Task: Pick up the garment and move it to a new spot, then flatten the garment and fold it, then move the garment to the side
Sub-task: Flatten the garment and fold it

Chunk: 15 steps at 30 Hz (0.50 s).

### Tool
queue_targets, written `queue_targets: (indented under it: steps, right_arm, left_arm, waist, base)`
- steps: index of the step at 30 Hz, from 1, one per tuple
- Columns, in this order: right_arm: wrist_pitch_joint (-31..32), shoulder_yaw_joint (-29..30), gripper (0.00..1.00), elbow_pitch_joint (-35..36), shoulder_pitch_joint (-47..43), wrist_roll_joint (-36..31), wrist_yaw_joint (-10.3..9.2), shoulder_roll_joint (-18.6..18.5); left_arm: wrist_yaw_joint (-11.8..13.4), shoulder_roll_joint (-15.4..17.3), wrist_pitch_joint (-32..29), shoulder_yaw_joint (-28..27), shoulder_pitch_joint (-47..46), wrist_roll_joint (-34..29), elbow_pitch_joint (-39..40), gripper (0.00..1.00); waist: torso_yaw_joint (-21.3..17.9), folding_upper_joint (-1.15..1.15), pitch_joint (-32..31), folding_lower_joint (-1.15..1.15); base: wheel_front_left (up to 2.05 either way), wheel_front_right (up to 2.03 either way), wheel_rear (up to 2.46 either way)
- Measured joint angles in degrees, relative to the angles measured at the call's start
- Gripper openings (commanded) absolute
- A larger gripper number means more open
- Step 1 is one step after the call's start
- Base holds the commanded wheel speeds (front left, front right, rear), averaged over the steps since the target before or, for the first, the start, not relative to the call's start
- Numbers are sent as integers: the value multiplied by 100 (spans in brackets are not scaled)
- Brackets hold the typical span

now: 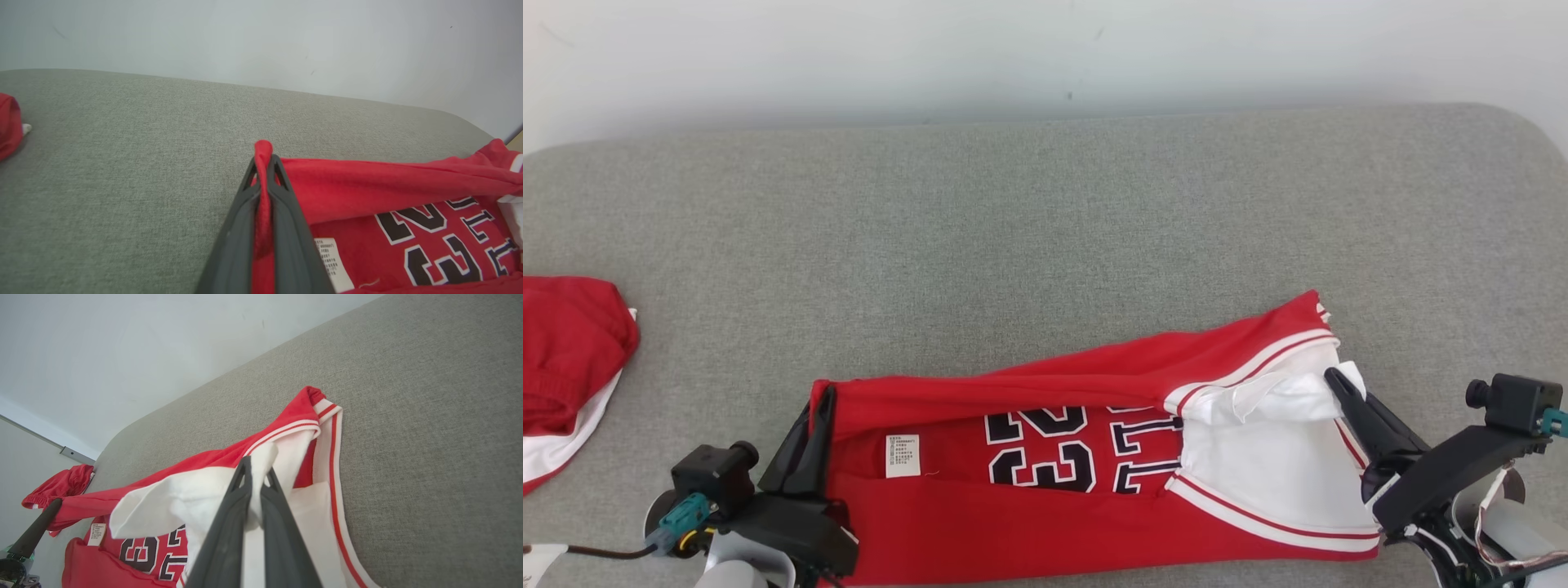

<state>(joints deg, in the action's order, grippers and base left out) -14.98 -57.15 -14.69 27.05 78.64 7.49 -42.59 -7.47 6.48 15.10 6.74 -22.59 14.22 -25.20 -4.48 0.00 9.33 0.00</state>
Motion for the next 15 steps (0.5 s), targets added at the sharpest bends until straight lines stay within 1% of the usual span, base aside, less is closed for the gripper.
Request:
queue_targets:
  steps: [3, 7, 8, 9, 10, 12, 15]
  right_arm:
    - [0, 147, 0, 123, -157, 4, 1, 32]
    - [0, 148, 0, 182, -366, -25, 0, 25]
    - [-1, 120, 0, 160, -404, -47, 0, 27]
    - [0, 90, 0, 82, -431, -65, 1, 40]
    - [0, 82, 100, -22, -442, -89, 0, 46]
    - [0, 103, 100, -185, -443, -207, 1, 86]
    - [0, 445, 100, -332, -472, -388, 1, 191]
  left_arm:
    - [0, 0, 1, -43, 44, -11, 30, 0]
    - [0, 33, 1, 13, 169, -20, -33, 0]
    - [0, 32, 0, 31, 220, -4, -116, 21]
    - [-1, 24, 0, 27, 268, 25, -264, 76]
    - [0, 11, 0, -18, 310, 44, -372, 100]
    - [0, -9, 0, -151, 378, 22, -525, 100]
    - [37, -47, 0, -389, 492, -187, -475, 100]
  waist:
    - [-7, 0, -55, 0]
    - [-28, 0, -121, 0]
    - [-38, 0, -133, 0]
    - [-48, 0, -144, 0]
    - [-57, 0, -155, 0]
    - [-75, 0, -171, 0]
    - [-92, 0, -167, 0]
  base:
    - [0, 0, 0]
    - [0, 0, 0]
    - [0, 0, 0]
    - [0, 0, 0]
    - [0, 0, 0]
    - [0, 0, 0]
    - [0, 0, 0]
